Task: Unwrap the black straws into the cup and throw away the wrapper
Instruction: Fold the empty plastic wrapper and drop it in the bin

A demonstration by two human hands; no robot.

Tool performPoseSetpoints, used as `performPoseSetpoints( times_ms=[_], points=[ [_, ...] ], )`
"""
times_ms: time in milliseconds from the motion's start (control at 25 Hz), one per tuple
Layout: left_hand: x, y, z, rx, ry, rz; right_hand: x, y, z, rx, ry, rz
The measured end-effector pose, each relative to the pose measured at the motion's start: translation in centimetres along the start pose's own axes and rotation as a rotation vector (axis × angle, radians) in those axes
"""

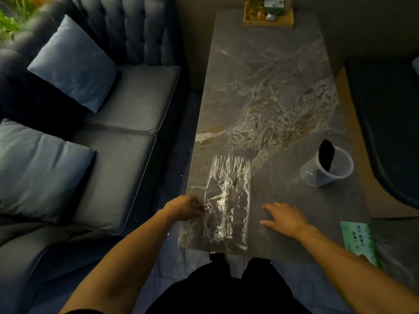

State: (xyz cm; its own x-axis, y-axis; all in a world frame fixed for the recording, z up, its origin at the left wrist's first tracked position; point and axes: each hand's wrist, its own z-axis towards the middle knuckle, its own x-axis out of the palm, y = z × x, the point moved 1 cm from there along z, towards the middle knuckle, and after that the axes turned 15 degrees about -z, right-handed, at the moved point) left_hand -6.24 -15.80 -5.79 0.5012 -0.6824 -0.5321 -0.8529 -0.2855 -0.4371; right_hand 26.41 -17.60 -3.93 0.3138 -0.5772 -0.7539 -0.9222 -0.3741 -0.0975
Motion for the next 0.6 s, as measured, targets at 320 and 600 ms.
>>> performPoseSetpoints(
  times_ms=[320,600],
  points=[
    [1.8,-1.9,2.1,-0.083,-0.195,-0.432,-0.9,2.5,3.5,0.056,0.063,0.427],
    [2.9,-2.6,2.4,-0.112,-0.248,-0.522,0.2,2.9,5.0,0.269,0.005,1.062]
  ],
)
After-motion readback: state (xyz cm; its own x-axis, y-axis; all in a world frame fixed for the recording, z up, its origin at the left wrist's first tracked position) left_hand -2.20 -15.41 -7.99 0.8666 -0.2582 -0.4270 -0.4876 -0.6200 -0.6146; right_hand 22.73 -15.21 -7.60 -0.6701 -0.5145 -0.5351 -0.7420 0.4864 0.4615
